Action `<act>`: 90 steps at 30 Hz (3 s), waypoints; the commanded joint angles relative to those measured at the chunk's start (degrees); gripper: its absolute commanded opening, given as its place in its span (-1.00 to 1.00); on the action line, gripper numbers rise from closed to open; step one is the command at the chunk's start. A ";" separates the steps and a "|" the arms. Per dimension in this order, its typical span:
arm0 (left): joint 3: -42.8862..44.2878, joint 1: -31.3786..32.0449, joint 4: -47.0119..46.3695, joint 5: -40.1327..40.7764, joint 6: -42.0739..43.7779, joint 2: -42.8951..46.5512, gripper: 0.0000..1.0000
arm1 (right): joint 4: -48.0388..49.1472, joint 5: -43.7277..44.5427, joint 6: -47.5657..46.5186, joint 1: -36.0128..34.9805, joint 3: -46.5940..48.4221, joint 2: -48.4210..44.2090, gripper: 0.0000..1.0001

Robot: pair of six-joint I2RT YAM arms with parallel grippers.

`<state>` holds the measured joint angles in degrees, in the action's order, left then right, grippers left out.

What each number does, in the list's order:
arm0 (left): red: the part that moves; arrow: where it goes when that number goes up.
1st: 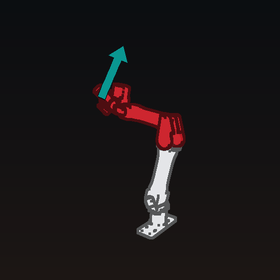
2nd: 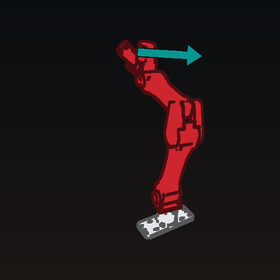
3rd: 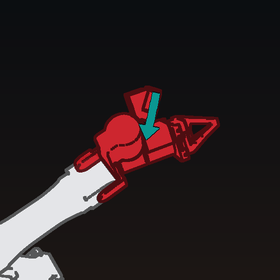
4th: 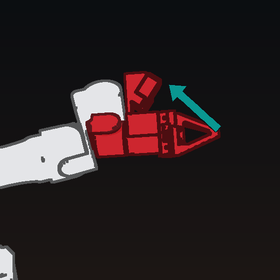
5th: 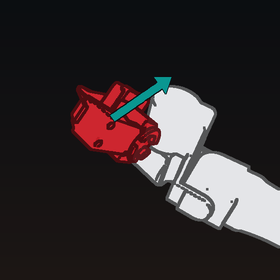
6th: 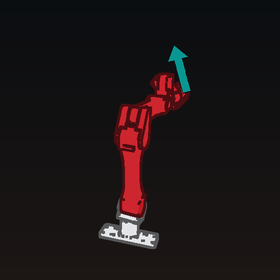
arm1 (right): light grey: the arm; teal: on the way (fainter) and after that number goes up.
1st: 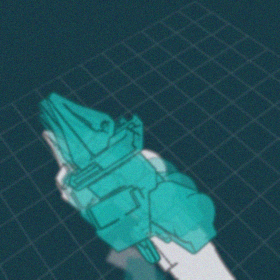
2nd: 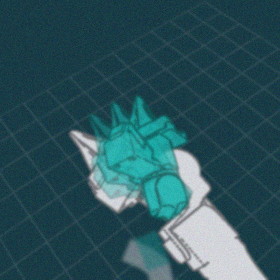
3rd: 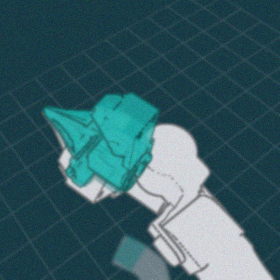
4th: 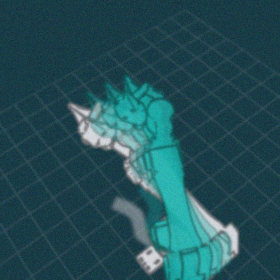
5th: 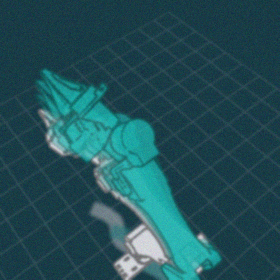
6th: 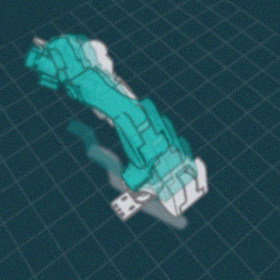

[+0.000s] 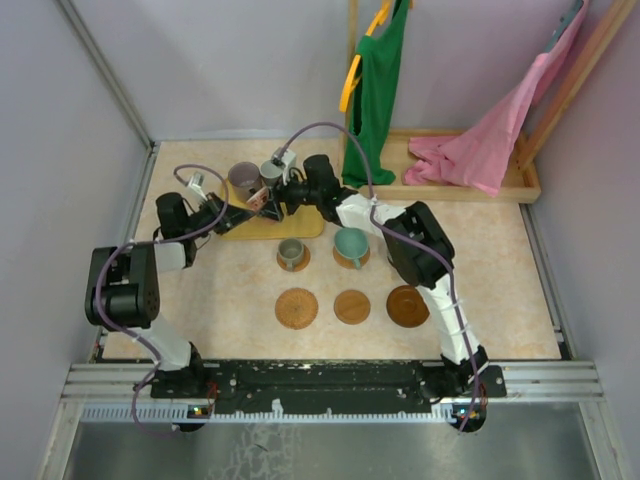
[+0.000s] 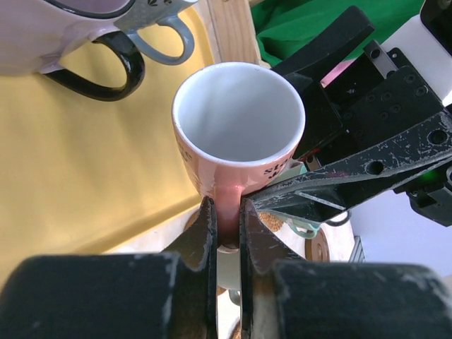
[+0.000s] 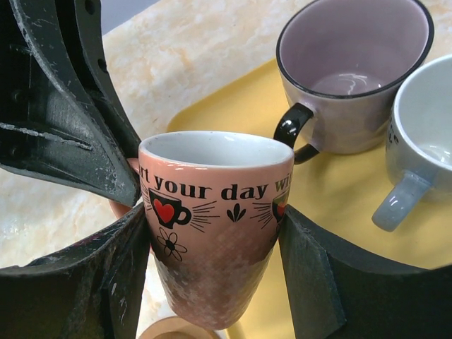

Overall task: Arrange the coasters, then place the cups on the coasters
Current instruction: Adjust the cup on the tray.

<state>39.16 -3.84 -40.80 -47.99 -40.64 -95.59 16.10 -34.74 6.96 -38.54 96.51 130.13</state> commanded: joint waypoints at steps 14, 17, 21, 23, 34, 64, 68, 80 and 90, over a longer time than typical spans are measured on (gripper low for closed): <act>3.62 1.94 1.42 4.56 5.23 -4.60 -1.00 | 5.15 -4.54 -1.99 0.59 3.78 4.49 0.00; 3.71 2.06 0.86 4.54 5.05 -5.41 -1.00 | 5.44 -4.51 -1.81 0.83 3.49 4.69 0.08; 3.70 2.16 0.34 4.76 4.85 -6.41 -1.00 | 5.29 -4.62 -1.73 1.01 3.36 4.77 0.11; 3.59 2.14 0.00 4.82 4.62 -6.65 -1.00 | 5.07 -4.65 -1.72 1.18 3.14 4.55 0.20; 3.21 2.22 -1.12 5.09 3.98 -7.32 -1.00 | 6.45 -5.75 -0.54 2.01 1.43 3.60 0.49; 5.03 5.55 6.29 11.95 10.58 -2.09 -1.00 | 0.16 -4.18 -0.56 3.69 -4.60 -12.86 0.56; 6.11 6.27 7.71 13.30 11.81 -1.62 -1.00 | -1.31 -4.36 -0.03 3.67 -5.91 -16.49 0.56; 8.41 9.02 14.35 20.11 19.18 1.55 -1.00 | -4.35 -4.51 3.82 3.44 -10.48 -27.39 0.56; 8.13 12.44 16.80 26.04 23.86 3.10 -1.00 | -7.86 -5.44 3.60 2.42 -11.57 -29.69 0.56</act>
<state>45.87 6.76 -23.27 -25.15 -20.05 -95.13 8.88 -38.92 10.98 -35.64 84.73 102.96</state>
